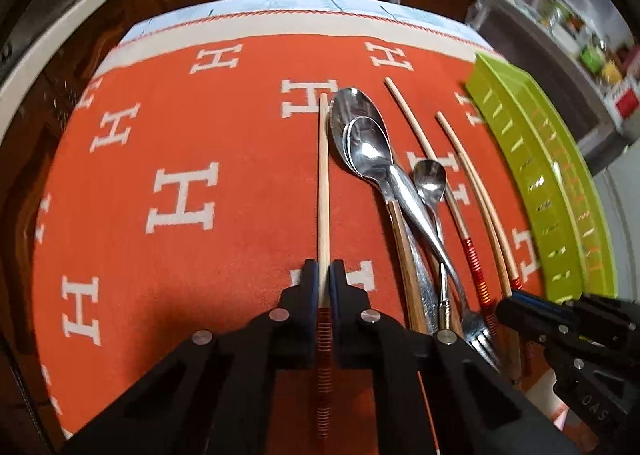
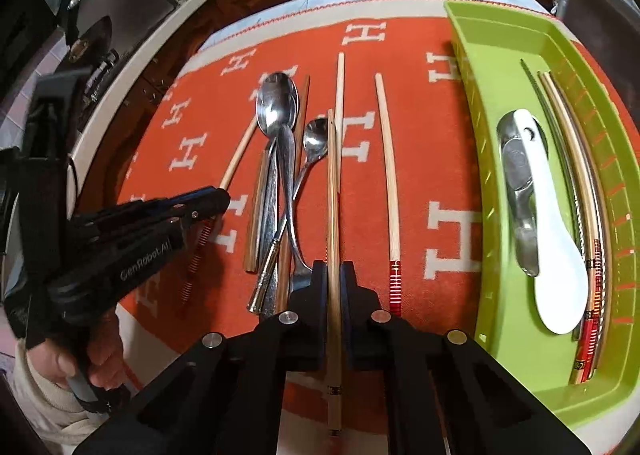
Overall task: Organize utensils
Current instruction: 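Grasp a wooden chopstick with the right tool while the left tool grasps another, then carry both wooden chopsticks into the green tray and open both tools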
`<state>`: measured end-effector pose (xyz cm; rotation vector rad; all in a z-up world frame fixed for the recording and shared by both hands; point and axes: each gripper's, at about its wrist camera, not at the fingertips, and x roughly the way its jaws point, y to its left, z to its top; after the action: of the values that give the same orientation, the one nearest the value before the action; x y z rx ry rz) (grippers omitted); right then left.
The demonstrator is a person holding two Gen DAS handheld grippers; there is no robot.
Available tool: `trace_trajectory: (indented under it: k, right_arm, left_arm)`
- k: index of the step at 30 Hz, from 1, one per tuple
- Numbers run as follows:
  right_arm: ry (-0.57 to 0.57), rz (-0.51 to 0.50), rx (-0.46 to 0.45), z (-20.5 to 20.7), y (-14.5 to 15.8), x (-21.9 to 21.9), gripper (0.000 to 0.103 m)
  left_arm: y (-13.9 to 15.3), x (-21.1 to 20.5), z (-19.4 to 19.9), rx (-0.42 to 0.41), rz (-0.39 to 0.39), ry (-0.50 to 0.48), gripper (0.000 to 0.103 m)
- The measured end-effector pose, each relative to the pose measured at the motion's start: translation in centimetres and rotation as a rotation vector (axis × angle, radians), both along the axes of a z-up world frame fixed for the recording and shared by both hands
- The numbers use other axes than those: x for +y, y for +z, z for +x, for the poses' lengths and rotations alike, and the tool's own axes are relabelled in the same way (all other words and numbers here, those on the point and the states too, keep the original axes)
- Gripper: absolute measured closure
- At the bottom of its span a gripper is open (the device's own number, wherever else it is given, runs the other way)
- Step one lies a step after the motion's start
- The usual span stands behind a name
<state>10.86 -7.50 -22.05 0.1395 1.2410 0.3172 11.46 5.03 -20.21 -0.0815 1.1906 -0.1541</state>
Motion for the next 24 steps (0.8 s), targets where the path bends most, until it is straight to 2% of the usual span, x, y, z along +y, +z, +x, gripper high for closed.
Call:
trace_trajectory:
  k: [6, 10, 18, 24]
  right_arm:
    - [-0.026, 0.051, -0.027, -0.7, 1.1, -1.0, 0.097]
    - [-0.039, 0.085, -0.038, -1.2, 1.9, -1.9, 0.097]
    - [-0.086, 0.215, -0.055, -2.4, 4.7, -5.2, 0.097]
    - [-0.140, 0.245, -0.092, -2.8, 7.8, -8.8, 0.097]
  left_arm:
    - [0.0, 1.3, -0.5, 0.023, -0.081, 0.056, 0.100]
    - [1.4, 1.3, -1.2, 0.021, -0.111, 0.062, 0.100]
    - [6.4, -1.9, -2.2, -0.060, -0.159, -0.015, 0.100]
    - [9.2, -6.7, -1.8, -0.083, -0.210, -0.109, 0.100]
